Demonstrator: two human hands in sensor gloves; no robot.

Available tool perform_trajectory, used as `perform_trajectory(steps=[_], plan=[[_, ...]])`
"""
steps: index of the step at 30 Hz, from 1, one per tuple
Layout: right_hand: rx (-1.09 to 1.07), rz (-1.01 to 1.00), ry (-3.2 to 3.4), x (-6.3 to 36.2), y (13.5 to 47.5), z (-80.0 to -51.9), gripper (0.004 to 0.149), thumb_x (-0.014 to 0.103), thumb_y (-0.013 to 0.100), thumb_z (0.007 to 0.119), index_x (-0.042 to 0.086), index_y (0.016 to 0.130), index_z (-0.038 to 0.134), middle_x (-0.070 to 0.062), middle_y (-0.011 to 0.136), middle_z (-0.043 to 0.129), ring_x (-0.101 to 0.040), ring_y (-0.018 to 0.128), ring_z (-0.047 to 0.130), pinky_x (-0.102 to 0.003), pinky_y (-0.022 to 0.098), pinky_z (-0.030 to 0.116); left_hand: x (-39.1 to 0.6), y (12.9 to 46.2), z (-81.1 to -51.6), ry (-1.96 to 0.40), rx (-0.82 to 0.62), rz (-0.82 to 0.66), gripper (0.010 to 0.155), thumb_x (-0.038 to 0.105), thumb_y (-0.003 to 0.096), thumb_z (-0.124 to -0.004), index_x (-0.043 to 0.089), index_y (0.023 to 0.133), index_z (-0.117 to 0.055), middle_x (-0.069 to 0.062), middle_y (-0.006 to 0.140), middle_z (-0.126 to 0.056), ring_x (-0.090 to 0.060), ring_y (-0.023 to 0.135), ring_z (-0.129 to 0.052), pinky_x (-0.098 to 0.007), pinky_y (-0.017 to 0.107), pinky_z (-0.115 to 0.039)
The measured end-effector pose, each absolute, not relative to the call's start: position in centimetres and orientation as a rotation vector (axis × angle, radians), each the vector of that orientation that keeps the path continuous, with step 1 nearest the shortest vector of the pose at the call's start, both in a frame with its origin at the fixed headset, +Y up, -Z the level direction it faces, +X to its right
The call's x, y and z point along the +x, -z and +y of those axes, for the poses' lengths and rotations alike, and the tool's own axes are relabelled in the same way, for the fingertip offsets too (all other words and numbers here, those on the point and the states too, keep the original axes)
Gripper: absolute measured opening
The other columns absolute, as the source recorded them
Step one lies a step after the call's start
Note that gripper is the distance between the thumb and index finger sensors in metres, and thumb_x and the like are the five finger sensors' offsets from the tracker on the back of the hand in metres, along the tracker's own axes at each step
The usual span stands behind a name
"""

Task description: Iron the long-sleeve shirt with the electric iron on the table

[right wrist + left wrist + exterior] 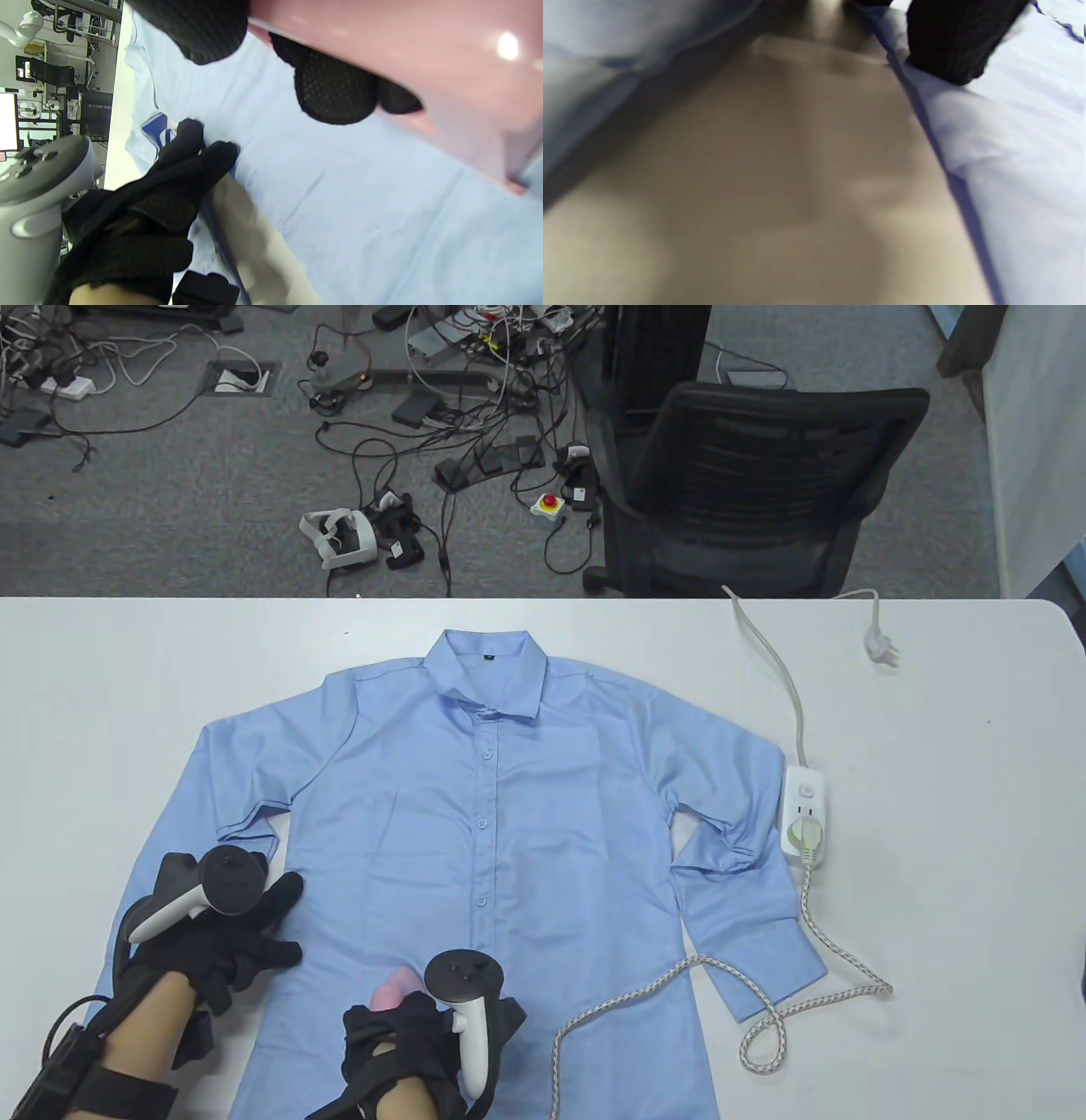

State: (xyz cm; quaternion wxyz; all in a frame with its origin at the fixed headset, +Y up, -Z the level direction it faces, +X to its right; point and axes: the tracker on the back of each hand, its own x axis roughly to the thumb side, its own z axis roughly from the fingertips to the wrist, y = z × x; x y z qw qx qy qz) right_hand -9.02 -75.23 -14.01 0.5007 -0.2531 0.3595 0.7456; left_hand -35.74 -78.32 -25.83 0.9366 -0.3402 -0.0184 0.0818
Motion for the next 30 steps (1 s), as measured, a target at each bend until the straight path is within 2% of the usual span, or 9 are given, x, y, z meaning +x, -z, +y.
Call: perform_trajectory(steps=[9,24,27,30], plan=[[-0.651,0.826,-1.812,-6.0,13.7,-75.2,0.062,0.042,0.040,0.072,0.006,0.083,0.045,-0.004,0.071,0.067,-0.019,0.058,0.093,-0.040,0.046,0.086,-35.5,25.7,-78.2,-0.140,-0.686,-0.028,0.081,0.059,0.0474,-0.080,0.044,0.108,-0.029,-0.002,0.120,-0.002,-0.031,0.105,0.007,-0.065,0.065,0.003],[-0.588,0.843,-1.851,-5.0,13.8,-75.2,0.063,0.043,0.040,0.073,0.005,0.082,0.046,-0.004,0.070,0.068,-0.019,0.057,0.095,-0.039,0.045,0.087,-35.4,25.6,-78.2,-0.155,-0.703,-0.032,0.081,0.060,0.0482,-0.079,0.044,0.107,-0.026,-0.001,0.118,0.000,-0.031,0.104,0.007,-0.065,0.065,0.003],[-0.496,0.888,-1.814,-5.3,14.3,-75.2,0.063,0.042,0.040,0.073,0.004,0.082,0.046,-0.007,0.070,0.068,-0.020,0.055,0.095,-0.041,0.046,0.086,-35.2,25.5,-78.1,-0.134,-0.697,-0.034,0.081,0.060,0.0484,-0.078,0.043,0.108,-0.026,-0.002,0.119,-0.001,-0.031,0.104,0.006,-0.065,0.065,0.003],[-0.335,0.897,-1.690,-5.1,15.1,-73.8,0.061,0.044,0.040,0.074,0.006,0.081,0.048,-0.005,0.068,0.069,-0.017,0.051,0.095,-0.040,0.044,0.086,-35.0,25.5,-78.0,-0.113,-0.690,-0.038,0.079,0.063,0.0489,-0.074,0.042,0.108,-0.026,-0.003,0.119,-0.002,-0.032,0.104,0.006,-0.064,0.065,0.003]])
